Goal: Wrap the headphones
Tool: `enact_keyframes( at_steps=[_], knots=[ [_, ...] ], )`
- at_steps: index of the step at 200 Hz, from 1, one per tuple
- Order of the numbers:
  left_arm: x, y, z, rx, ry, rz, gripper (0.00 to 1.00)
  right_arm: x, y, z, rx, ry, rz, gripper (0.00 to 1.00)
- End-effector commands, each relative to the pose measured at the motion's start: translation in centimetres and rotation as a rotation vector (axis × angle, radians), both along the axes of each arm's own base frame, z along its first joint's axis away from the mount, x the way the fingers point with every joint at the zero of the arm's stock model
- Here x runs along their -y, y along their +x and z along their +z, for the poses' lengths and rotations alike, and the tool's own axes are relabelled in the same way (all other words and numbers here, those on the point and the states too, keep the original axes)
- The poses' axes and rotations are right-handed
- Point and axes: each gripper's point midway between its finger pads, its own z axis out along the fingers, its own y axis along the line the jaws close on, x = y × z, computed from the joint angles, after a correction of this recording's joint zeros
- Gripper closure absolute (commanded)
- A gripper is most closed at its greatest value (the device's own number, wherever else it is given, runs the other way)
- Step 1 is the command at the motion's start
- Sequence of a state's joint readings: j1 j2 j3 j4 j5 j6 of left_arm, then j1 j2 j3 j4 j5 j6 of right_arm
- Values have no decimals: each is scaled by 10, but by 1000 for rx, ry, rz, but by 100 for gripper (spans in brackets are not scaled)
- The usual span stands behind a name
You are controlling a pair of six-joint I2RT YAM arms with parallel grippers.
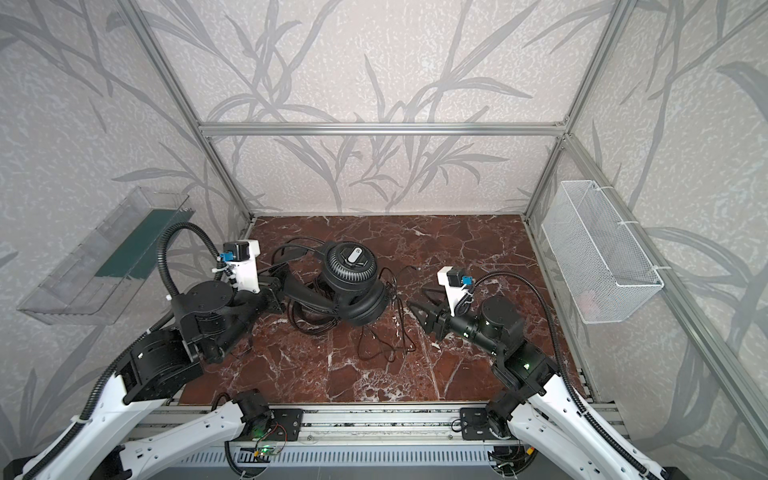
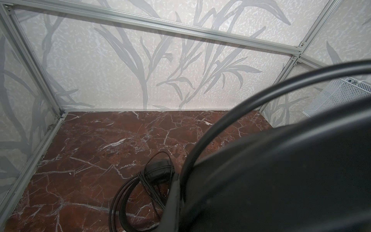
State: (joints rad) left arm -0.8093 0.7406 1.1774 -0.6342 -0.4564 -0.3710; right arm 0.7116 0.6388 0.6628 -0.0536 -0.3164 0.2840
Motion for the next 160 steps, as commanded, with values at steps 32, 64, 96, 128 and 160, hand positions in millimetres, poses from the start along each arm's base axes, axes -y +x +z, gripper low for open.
enact_keyframes(
  at_steps=[32,64,96,128,160],
  knots=[
    [-5,-2,23,33,-131,22,100,-7,-35,32,115,50,135,42],
    [-5,0,22,31,-129,24,100,-7,-41,30,102,77,160,41],
    [0,2,21,20,-129,11,100,-17,-27,15,59,45,140,43],
    [-1,2,18,14,-135,13,100,-30,-15,14,38,56,145,48],
    [-2,2,15,7,-127,13,100,-22,3,10,51,-32,36,67]
  ],
)
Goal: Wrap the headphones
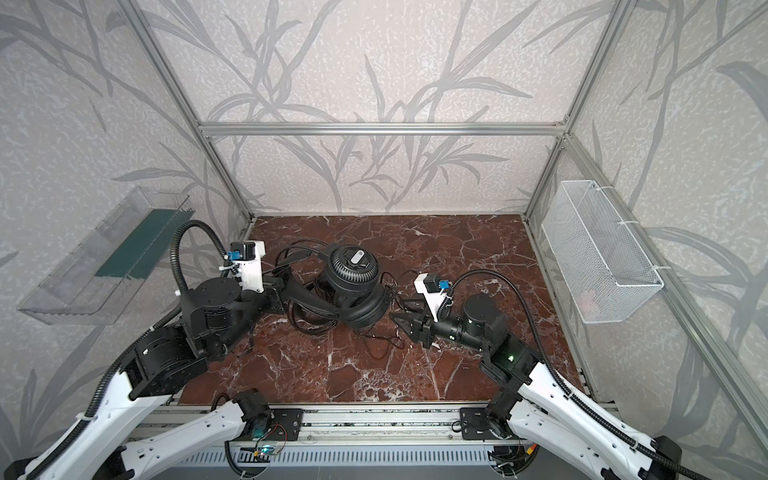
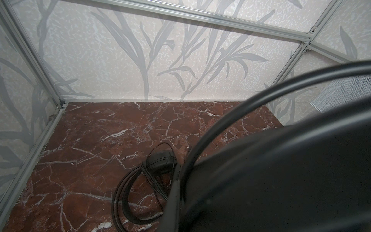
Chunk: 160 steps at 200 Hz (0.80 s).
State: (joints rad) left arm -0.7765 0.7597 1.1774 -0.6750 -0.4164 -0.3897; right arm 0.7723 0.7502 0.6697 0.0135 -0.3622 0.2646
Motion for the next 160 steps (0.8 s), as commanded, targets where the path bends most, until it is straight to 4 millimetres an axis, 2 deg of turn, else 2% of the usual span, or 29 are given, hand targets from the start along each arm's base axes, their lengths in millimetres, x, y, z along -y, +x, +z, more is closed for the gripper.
enact_keyframes(
  at_steps=[1,23,35,58,72,90,113,124,137,148,160],
  knots=[
    [-3,-2,29,62,-141,16,100,9,8,22,68,2,-75,69],
    [-3,-1,23,50,-121,18,100,18,5,36,130,14,-98,100],
    [-4,0,17,41,-92,21,100,25,-3,50,166,17,-92,100],
    [-5,5,-5,-5,-23,30,100,41,-20,99,263,55,-87,100],
    [1,6,-17,-43,-8,-2,100,47,-20,122,296,44,-112,100],
    [10,4,-22,-68,-7,-51,100,42,-15,132,303,-12,-106,100],
    [11,3,-23,-78,24,-66,100,39,-8,149,320,-19,-121,100],
    [11,2,-24,-81,34,-80,100,45,-3,159,346,-24,-169,100],
    [10,-1,-23,-77,37,-86,100,61,20,163,339,-61,-322,100],
    [6,-2,-20,-64,33,-77,100,79,43,159,318,-112,-485,100],
    [1,-4,-13,-39,21,-62,100,101,66,144,246,-160,-660,100]
  ],
)
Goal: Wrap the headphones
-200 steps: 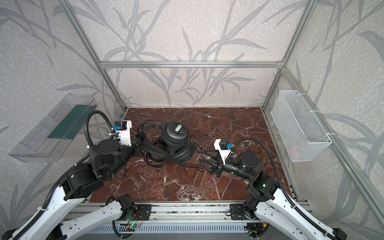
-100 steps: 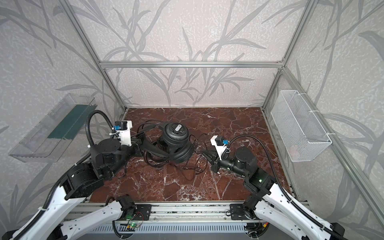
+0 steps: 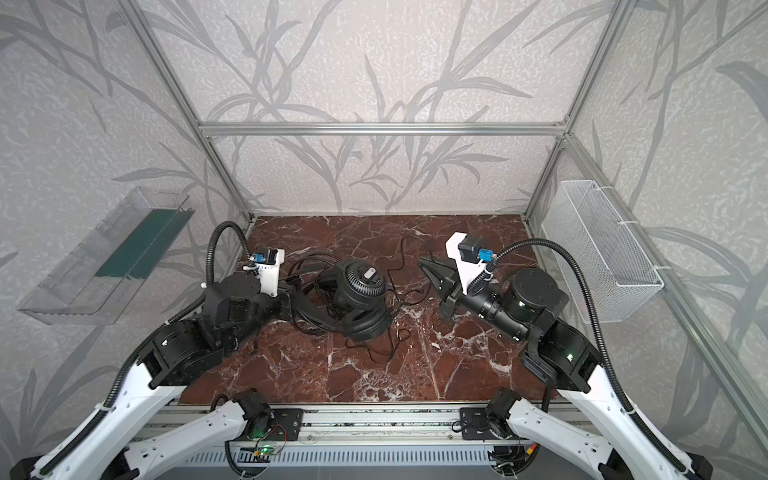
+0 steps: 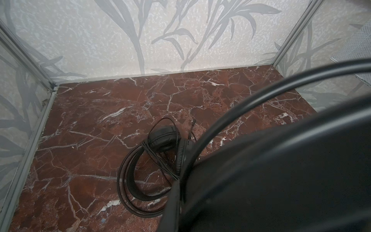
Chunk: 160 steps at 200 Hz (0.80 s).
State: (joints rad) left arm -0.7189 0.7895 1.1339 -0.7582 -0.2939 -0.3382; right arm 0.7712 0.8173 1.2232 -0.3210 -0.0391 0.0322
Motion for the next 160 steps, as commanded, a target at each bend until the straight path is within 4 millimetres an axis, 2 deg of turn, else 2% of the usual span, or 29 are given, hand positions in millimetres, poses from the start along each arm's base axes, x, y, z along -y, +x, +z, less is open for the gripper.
enact_keyframes(
  at_steps=[1,37,60,69,72,82,87,95,102,109,116,129,160],
  knots=[
    [-7,-5,33,95,-98,13,100,48,45,-18,-74,-49,-377,100],
    [-2,-13,50,123,-149,-35,100,87,72,-70,-257,33,-557,100],
    [-1,-17,59,135,-183,-55,100,119,80,-107,-386,86,-685,100],
    [-3,-18,64,141,-196,-49,100,125,80,-122,-430,79,-711,100],
    [-3,-18,66,145,-201,-47,100,128,80,-128,-445,73,-725,92],
    [-6,-19,75,154,-216,-39,100,132,78,-144,-478,62,-744,54],
    [-7,-20,79,159,-225,-32,100,127,76,-147,-475,62,-709,42],
    [-11,-20,88,170,-242,-11,100,111,72,-147,-459,88,-608,29],
    [-15,-20,95,176,-256,11,100,92,66,-142,-425,129,-479,18],
    [-18,-20,101,180,-266,28,100,68,56,-136,-383,178,-313,0],
    [-21,-20,108,187,-280,45,100,50,46,-130,-352,223,-186,1],
    [-24,-20,119,195,-303,61,100,30,31,-123,-303,260,-39,1],
    [-20,-16,124,179,-338,75,100,-23,-2,-128,-262,267,252,1]
  ],
)
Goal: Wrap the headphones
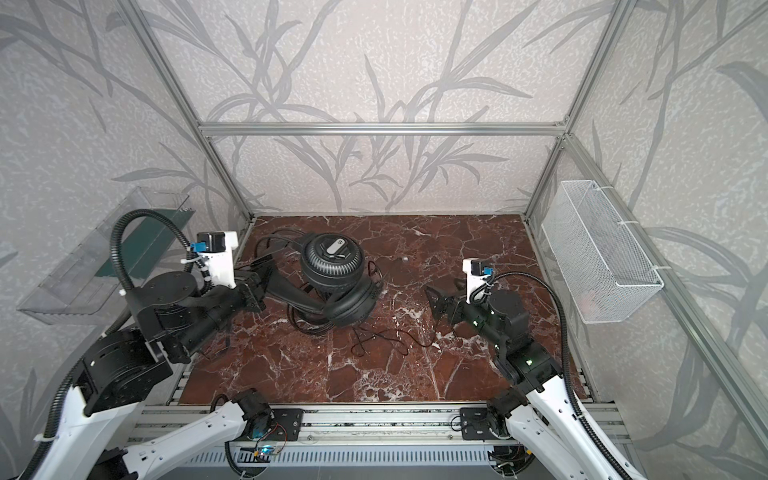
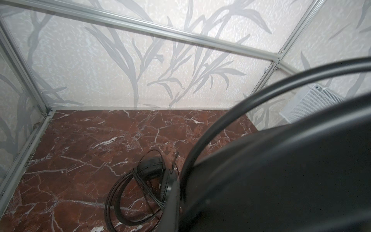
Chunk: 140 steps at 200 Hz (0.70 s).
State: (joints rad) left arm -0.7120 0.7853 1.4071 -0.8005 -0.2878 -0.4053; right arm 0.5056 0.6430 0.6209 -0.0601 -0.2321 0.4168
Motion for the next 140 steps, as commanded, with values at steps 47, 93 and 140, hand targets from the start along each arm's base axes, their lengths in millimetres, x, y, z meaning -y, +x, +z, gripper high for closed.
enact_keyframes(
  at_steps=[47,93,140],
  knots=[
    [1,6,24,16,-156,44,100,-113,-55,28,304,49,429,1],
    [-6,10,24,17,-168,94,100,-143,-53,1,241,2,497,39],
    [-13,13,38,43,-186,137,100,-126,-24,-55,113,-124,307,78]
  ],
)
